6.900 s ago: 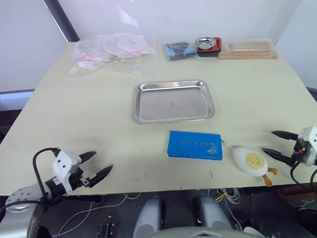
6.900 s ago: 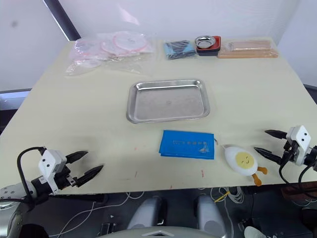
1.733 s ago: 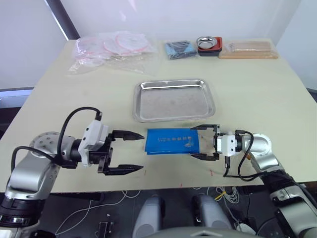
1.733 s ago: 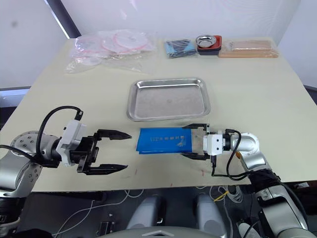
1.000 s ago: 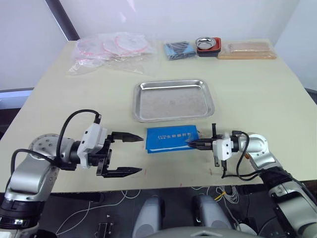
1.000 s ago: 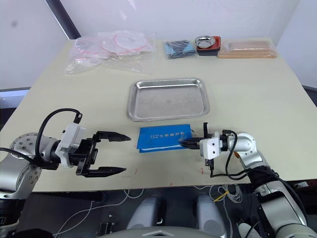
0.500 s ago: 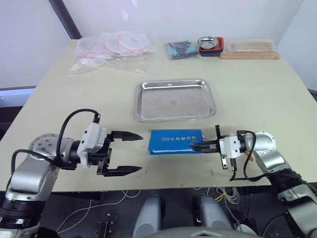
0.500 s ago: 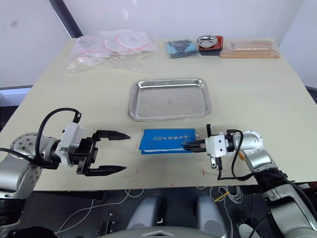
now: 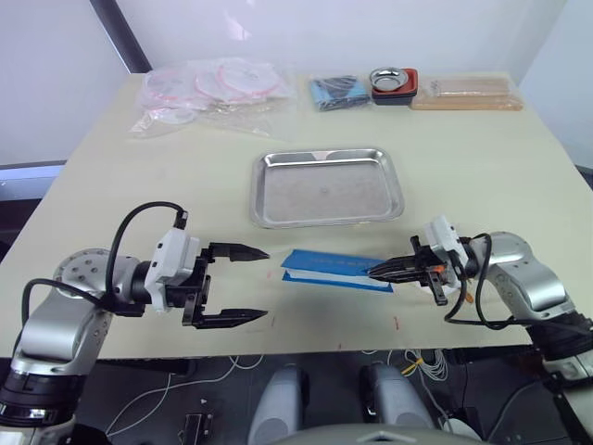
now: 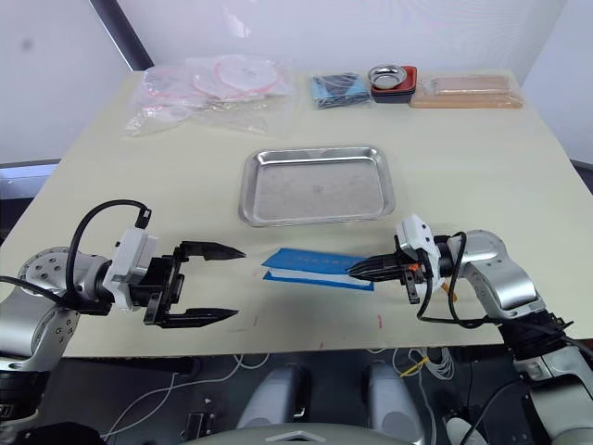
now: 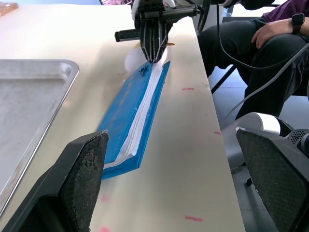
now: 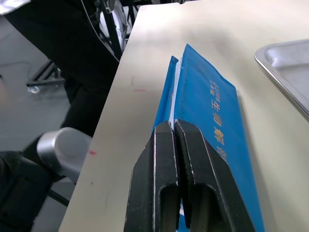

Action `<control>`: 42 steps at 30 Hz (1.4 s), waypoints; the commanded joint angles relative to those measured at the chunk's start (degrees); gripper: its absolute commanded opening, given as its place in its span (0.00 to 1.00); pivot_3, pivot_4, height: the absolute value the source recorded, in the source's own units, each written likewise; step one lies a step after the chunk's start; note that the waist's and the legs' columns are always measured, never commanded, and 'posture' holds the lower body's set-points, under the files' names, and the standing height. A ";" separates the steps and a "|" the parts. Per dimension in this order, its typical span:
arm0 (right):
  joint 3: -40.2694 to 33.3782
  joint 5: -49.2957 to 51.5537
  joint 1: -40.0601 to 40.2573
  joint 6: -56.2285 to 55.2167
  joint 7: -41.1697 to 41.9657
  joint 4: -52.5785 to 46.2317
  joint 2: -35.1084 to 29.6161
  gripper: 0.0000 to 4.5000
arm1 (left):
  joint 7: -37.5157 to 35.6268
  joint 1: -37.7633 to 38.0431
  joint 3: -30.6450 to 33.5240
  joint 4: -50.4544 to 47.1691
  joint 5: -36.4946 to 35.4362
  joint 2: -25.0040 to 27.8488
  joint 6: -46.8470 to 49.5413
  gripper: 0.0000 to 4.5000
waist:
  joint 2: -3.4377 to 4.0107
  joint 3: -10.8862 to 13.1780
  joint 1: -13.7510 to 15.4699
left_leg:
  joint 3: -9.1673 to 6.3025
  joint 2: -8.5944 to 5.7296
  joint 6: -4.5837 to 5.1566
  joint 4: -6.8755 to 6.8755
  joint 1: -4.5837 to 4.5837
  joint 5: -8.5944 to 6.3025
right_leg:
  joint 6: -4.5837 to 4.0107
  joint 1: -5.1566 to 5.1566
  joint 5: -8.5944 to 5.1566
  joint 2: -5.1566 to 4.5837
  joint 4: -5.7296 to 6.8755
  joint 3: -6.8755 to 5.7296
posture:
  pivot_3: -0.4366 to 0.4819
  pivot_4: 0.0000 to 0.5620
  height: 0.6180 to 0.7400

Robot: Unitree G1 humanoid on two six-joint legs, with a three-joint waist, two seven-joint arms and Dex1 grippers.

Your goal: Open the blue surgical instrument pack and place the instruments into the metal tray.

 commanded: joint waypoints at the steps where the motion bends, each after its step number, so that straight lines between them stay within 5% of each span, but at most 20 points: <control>1: -3.05 0.38 -4.58 2.00 1.06 4.39 1.02 0.02 | 0.78 -2.16 1.00 2.05 -1.26 -0.94 0.30 1.00 | 0.00 0.02 -0.06 | 0.00 0.00 0.00 0.02 0.00 0.00 | 0.01 0.00 0.01 0.02 0.01 0.00 | 0.48 0.27 1.00; 14: -2.73 -7.12 -15.18 -1.94 8.76 21.32 5.69 0.02 | -2.64 -20.16 -8.19 26.56 4.73 -13.97 -3.32 1.00 | 0.00 0.05 -0.02 | -0.06 -0.14 0.00 0.01 -0.11 0.00 | 0.03 -0.02 0.02 0.05 -0.01 -0.10 | 0.48 0.27 1.00; 23: -3.99 -9.19 -15.83 -2.12 9.44 22.52 6.47 0.02 | -6.30 -26.55 -11.25 38.49 9.13 -19.90 -8.65 1.00 | -0.01 0.05 -0.14 | -0.14 -0.23 0.00 0.02 -0.12 0.00 | 0.03 -0.02 0.03 0.03 0.06 -0.13 | 0.48 0.27 1.00; 27: -4.46 -9.72 -16.21 -2.35 9.21 22.94 6.62 0.00 | -8.33 -27.61 -12.05 40.89 10.66 -19.96 -9.95 0.78 | -0.01 0.05 -0.19 | -0.13 -0.23 0.00 0.02 -0.12 0.00 | 0.03 -0.02 0.03 0.03 0.06 -0.12 | 0.48 0.27 1.00; 34: -4.83 -10.06 -16.66 -2.06 9.11 22.81 7.24 0.00 | -9.26 -28.38 -11.78 44.01 11.46 -20.93 -11.71 0.12 | -0.01 0.05 -0.18 | -0.15 -0.22 0.00 0.02 -0.12 0.00 | 0.03 -0.02 0.03 0.02 0.05 -0.13 | 0.48 0.27 1.00; 36: -4.81 -10.21 -16.65 -2.05 9.21 22.76 7.29 0.00 | -9.25 -28.38 -11.64 44.17 11.40 -21.19 -11.97 0.03 | -0.01 0.05 -0.15 | -0.16 -0.22 0.00 0.02 -0.12 0.00 | 0.03 -0.02 0.03 0.02 0.06 -0.13 | 0.48 0.27 1.00; 42: -4.99 -10.94 -16.34 -2.87 9.19 23.03 7.17 0.00 | -9.32 -27.45 -11.20 43.08 10.89 -21.27 -11.81 0.03 | -0.01 0.05 -0.13 | -0.16 -0.22 0.00 0.02 -0.12 0.00 | 0.04 -0.02 0.03 0.01 0.05 -0.13 | 0.48 0.27 1.00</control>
